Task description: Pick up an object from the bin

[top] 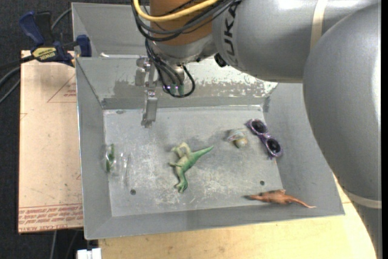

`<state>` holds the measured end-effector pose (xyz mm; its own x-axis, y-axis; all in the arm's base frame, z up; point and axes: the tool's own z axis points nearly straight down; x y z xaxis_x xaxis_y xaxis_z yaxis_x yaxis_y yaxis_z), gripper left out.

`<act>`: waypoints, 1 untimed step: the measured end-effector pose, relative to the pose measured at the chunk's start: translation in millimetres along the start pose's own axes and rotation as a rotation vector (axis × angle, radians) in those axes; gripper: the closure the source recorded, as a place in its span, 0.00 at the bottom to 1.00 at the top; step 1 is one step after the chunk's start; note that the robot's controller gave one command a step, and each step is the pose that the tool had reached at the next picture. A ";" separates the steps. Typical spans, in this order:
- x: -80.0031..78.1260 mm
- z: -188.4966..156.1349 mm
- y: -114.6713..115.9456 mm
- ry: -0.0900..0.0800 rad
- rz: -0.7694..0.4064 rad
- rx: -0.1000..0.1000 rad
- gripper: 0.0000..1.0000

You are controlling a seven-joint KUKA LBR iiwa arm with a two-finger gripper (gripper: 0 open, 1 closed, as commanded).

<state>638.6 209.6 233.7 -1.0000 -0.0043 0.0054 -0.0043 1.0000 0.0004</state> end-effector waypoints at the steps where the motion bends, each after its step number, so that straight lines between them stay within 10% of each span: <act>1: -1.3 -5.6 -1.5 -0.007 0.004 -0.001 0.00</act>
Offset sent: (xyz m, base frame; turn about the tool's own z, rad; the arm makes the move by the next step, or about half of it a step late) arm -0.0176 -0.0044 -0.1032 0.1415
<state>639.9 208.1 239.3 -1.0000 -0.0001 -0.0018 -0.0001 1.0000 0.0017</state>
